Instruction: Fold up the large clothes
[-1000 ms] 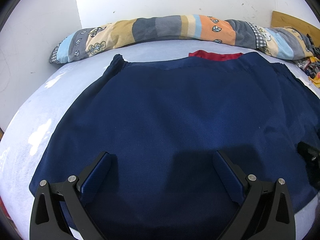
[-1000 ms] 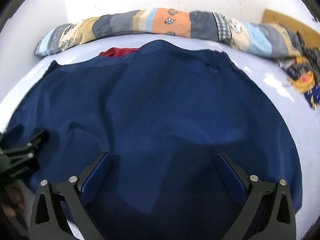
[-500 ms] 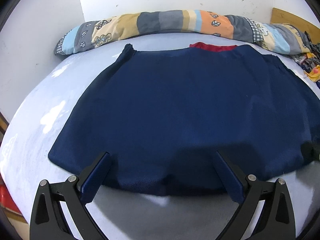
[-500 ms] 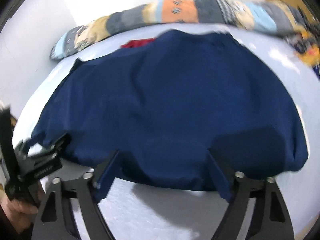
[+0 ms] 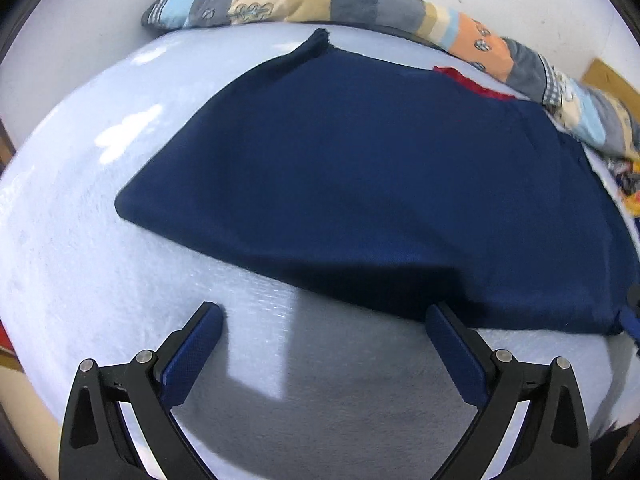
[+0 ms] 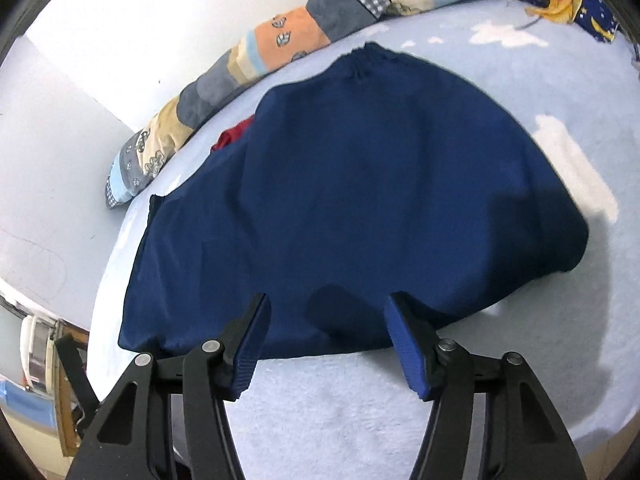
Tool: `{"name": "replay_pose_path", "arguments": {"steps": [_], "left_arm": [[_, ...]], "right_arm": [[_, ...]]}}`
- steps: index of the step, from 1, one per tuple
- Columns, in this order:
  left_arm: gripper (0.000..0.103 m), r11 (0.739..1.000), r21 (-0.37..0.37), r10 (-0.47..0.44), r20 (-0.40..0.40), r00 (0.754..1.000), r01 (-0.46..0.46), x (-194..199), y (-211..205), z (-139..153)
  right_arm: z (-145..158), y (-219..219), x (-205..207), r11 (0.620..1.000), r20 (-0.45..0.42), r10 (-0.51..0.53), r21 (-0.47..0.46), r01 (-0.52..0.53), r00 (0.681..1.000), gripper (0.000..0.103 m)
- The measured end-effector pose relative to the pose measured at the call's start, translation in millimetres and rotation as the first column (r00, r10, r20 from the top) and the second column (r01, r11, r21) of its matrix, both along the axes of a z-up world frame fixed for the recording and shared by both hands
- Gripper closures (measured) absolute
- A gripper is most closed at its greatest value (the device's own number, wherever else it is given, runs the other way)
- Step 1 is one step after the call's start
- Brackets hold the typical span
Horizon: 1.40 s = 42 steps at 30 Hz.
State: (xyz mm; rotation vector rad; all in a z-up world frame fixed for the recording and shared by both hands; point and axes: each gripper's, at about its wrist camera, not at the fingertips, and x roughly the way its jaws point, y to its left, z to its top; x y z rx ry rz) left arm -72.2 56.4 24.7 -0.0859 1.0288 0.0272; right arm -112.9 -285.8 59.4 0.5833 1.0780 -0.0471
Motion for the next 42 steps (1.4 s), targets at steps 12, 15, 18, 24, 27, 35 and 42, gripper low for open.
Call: {"name": "replay_pose_path", "arguments": {"steps": [12, 15, 18, 24, 27, 35, 42], "left_arm": [[0.001, 0.994, 0.111, -0.024, 0.016, 1.0, 0.022, -8, -18, -7], [0.0, 0.993, 0.12, -0.021, 0.034, 0.999, 0.017, -13, -20, -9], [0.0, 0.992, 0.121, -0.025, 0.045, 0.999, 0.02, -6, -21, -13], [0.0, 0.991, 0.135, -0.029, 0.067, 0.997, 0.019, -13, -24, -17], [0.0, 0.99, 0.138, -0.024, 0.066, 0.998, 0.015, -14, -26, -17], [0.003, 0.989, 0.146, -0.036, 0.021, 0.999, 0.032, -9, -31, -7], [0.009, 0.996, 0.051, -0.076, 0.035, 0.996, 0.074, -10, -21, 16]], "right_arm": [[14, 49, -1, 0.962, 0.066, 0.219, -0.18, -0.204, 0.974, 0.04], [6, 62, 3, 0.942, 0.027, 0.266, -0.22, -0.254, 0.964, 0.04], [-4, 64, 6, 0.94, -0.01, 0.262, -0.225, -0.258, 0.965, 0.041], [-14, 65, 8, 0.941, -0.036, 0.258, -0.215, -0.26, 0.965, 0.037], [-16, 70, 8, 0.934, -0.044, 0.272, -0.227, -0.275, 0.961, 0.033], [-7, 76, 6, 0.921, -0.021, 0.3, -0.255, -0.295, 0.954, 0.032], [8, 57, 18, 0.953, 0.001, 0.216, -0.219, -0.211, 0.976, 0.034]]}}
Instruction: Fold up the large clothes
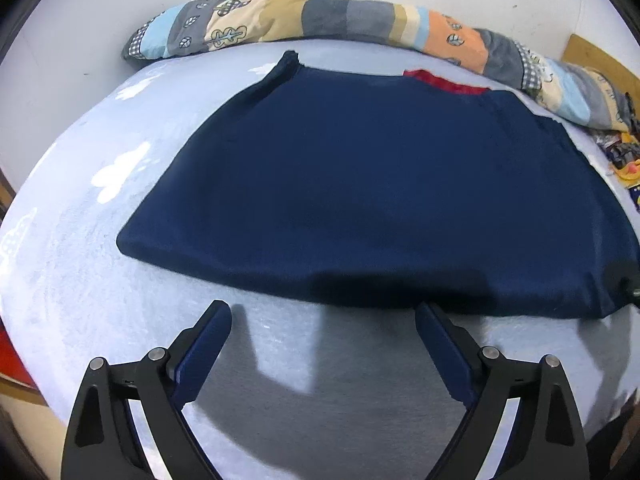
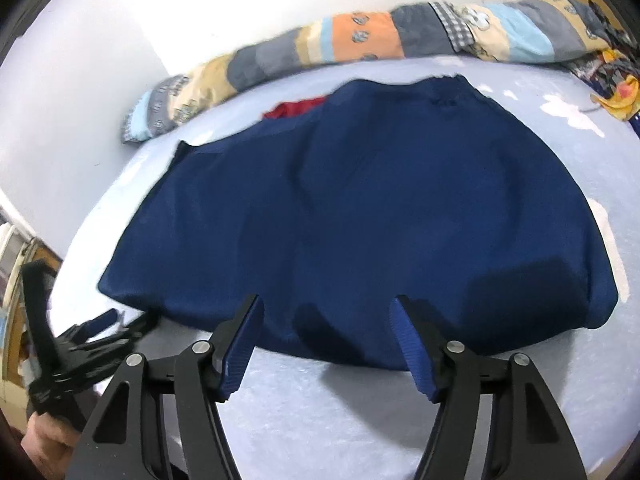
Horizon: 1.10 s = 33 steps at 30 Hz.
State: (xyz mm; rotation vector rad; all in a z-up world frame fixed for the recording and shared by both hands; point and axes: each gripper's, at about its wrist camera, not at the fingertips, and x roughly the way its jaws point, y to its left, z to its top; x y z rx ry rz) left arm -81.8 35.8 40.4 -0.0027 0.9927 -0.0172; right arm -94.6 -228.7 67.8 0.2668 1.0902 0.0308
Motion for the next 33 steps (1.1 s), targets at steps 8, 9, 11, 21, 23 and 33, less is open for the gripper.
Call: {"name": "replay_pose_path", "arguments": {"steps": [8, 9, 11, 21, 23, 33], "left_arm": [[0.01, 0.998, -0.056, 0.018, -0.103, 0.994, -0.024, 8, 21, 0], [0.01, 0.998, -0.063, 0.018, -0.094, 0.995, -0.024, 6, 23, 5], [0.01, 0.998, -0.062, 0.023, -0.064, 0.998, -0.027, 1, 27, 15], [0.01, 0.994, -0.11, 0.022, 0.049, 0.999, -0.017, -27, 52, 49], [0.01, 0.998, -0.062, 0.02, 0.076, 0.997, -0.016, -34, 55, 52], [0.009, 0.999, -0.004, -0.05, 0.164, 0.985, 0.051, -81, 36, 71]], "right_arm": [[-8, -23, 0, 0.988, -0.118, -0.097, 0.112, 0.11, 0.988, 0.034], [-4, -26, -3, 0.985, -0.114, -0.109, 0.122, 0.123, 0.987, 0.034], [9, -35, -9, 0.98, -0.097, -0.142, 0.129, 0.154, 0.985, 0.034], [51, -109, -65, 0.895, 0.001, -0.32, 0.328, 0.302, 0.948, 0.022], [35, -123, -69, 0.861, -0.047, -0.362, 0.368, 0.353, 0.931, 0.022], [7, -139, -75, 0.737, -0.136, -0.414, 0.531, 0.418, 0.9, 0.036]]}}
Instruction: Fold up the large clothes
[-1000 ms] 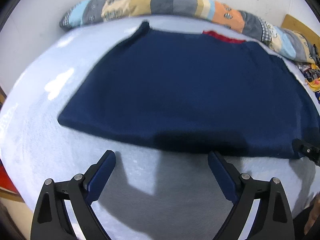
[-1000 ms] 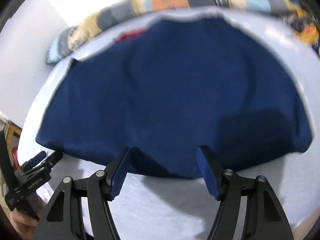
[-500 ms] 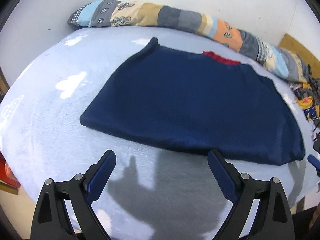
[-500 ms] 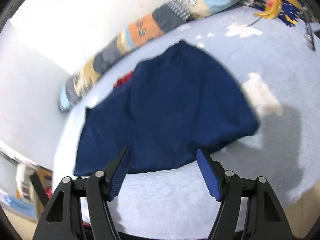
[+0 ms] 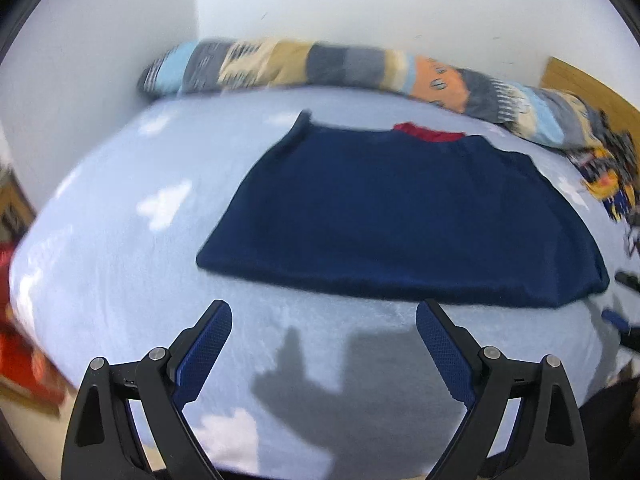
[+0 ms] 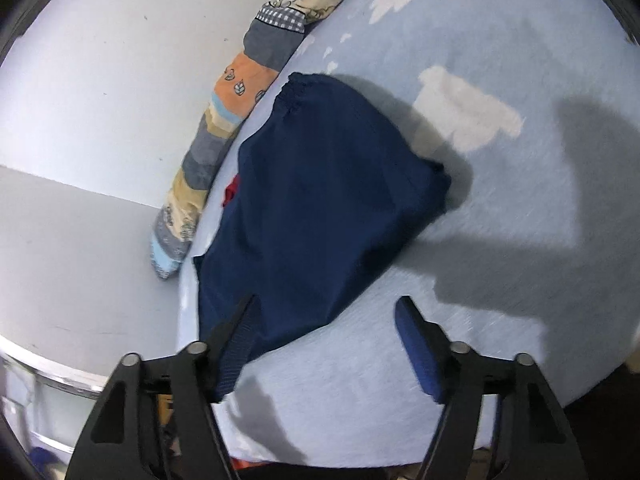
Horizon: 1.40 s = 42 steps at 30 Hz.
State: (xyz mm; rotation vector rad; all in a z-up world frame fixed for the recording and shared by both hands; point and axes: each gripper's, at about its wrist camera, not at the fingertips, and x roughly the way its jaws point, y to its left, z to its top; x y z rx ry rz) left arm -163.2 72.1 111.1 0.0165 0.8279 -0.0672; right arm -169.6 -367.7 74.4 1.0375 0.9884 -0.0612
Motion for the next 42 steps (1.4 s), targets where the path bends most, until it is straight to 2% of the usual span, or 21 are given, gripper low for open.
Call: {"name": "replay_pose_path", "arguments": {"steps": [2, 3, 5, 7, 9, 11, 13, 15, 16, 19, 21, 23, 27, 30, 36, 42], "left_arm": [[0.009, 1.0, 0.021, -0.023, 0.036, 0.999, 0.022, -7, -5, -6], [0.009, 0.999, 0.016, -0.029, 0.03, 0.999, 0.028, -5, -8, -12], [0.01, 0.999, -0.017, -0.039, -0.031, 0.999, 0.038, 5, -12, -20], [0.01, 0.995, -0.077, -0.063, -0.039, 0.997, 0.06, 14, -18, -20], [0.01, 0.993, -0.087, -0.078, -0.032, 0.996, 0.075, 17, -28, -20], [0.01, 0.99, -0.087, -0.113, -0.035, 0.993, 0.109, 21, -39, -22], [0.01, 0.989, -0.067, -0.135, -0.03, 0.99, 0.133, 28, -47, -24], [0.01, 0.987, -0.04, -0.159, -0.025, 0.987, 0.157, 28, -53, -26], [0.01, 0.986, -0.034, -0.164, -0.027, 0.986, 0.163, 26, -54, -27], [0.01, 0.985, -0.019, -0.173, -0.035, 0.984, 0.172, 26, -55, -29], [0.01, 0.984, 0.007, -0.176, -0.028, 0.984, 0.176, 22, -57, -29], [0.01, 0.984, 0.035, -0.176, -0.02, 0.984, 0.177, 24, -63, -30], [0.01, 0.981, 0.057, -0.188, -0.009, 0.982, 0.188, 21, -73, -30], [0.01, 0.973, 0.097, -0.21, 0.003, 0.978, 0.209, 18, -79, -32], [0.009, 0.957, 0.167, -0.248, 0.061, 0.967, 0.235, 7, -88, -31], [0.009, 0.947, 0.178, -0.283, 0.072, 0.956, 0.267, -1, -94, -32]], "right_arm": [[2, 0, -1, 1.0, 0.0, -0.006, -0.01, 0.006, 1.0, 0.037], [3, 0, -1, 1.0, -0.001, -0.008, -0.014, 0.008, 1.0, 0.038], [5, 0, -2, 1.0, -0.004, -0.014, -0.021, 0.014, 1.0, 0.038], [8, 1, -1, 0.998, -0.013, -0.023, -0.051, 0.022, 1.0, 0.038], [17, 8, 1, 0.991, -0.011, 0.009, -0.132, -0.01, 1.0, 0.037], [24, 23, 10, 0.97, -0.007, 0.089, -0.225, -0.088, 0.996, 0.036], [30, 44, 19, 0.933, -0.016, 0.175, -0.317, -0.171, 0.985, 0.036], [31, 57, 24, 0.902, -0.034, 0.216, -0.375, -0.213, 0.976, 0.036], [28, 60, 26, 0.898, -0.041, 0.23, -0.376, -0.228, 0.972, 0.036], [12, 49, 26, 0.944, -0.042, 0.187, -0.269, -0.191, 0.981, 0.036], [9, 45, 27, 0.953, -0.042, 0.176, -0.244, -0.181, 0.984, 0.036], [14, 52, 27, 0.942, -0.017, 0.197, -0.272, -0.195, 0.98, 0.036], [25, 84, 33, 0.886, -0.005, 0.308, -0.362, -0.289, 0.951, 0.036], [26, 88, 33, 0.877, -0.004, 0.323, -0.374, -0.301, 0.947, 0.036], [11, 38, 19, 0.961, -0.018, 0.12, -0.25, -0.121, 0.993, 0.036], [-7, 10, 7, 0.985, -0.059, 0.026, -0.17, -0.036, 0.998, 0.036]]}}
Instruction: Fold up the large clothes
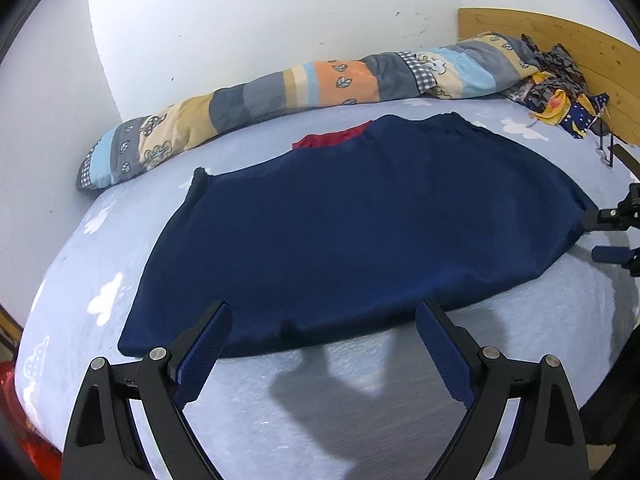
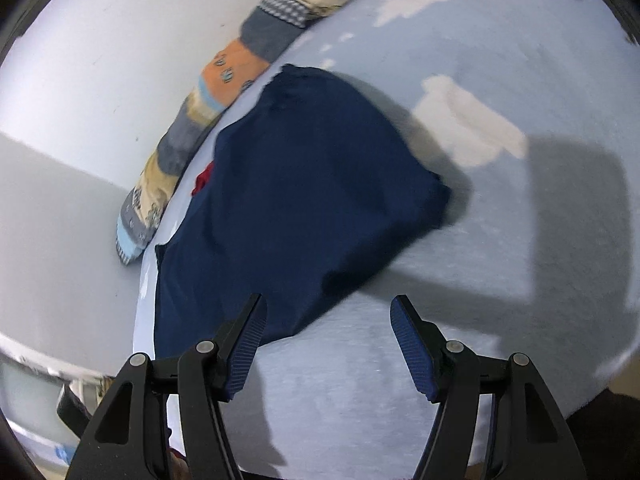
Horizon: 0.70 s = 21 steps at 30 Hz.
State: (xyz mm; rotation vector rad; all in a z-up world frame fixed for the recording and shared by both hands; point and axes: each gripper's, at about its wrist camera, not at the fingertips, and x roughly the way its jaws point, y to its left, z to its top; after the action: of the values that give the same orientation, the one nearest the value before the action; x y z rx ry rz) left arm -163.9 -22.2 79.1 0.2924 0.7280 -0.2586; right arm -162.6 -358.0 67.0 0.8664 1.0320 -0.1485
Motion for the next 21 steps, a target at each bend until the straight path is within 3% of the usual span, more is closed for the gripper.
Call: {"name": "replay_pose_path", "arguments": {"steps": [8, 21], "left_arm": [[0.009, 0.999, -0.005, -0.032, 0.009, 0.999, 0.032, -4, 0, 7], [0.009, 0.999, -0.039, -0.024, 0.0, 1.0, 0.024, -3, 5, 12]], "right_arm": [[-17, -7, 6, 0.998, -0.021, -0.027, 0.052, 0.028, 0.999, 0.036], [-29, -11, 28, 0.998, 0.032, -0.058, 0.027, 0.057, 0.998, 0.035]]}}
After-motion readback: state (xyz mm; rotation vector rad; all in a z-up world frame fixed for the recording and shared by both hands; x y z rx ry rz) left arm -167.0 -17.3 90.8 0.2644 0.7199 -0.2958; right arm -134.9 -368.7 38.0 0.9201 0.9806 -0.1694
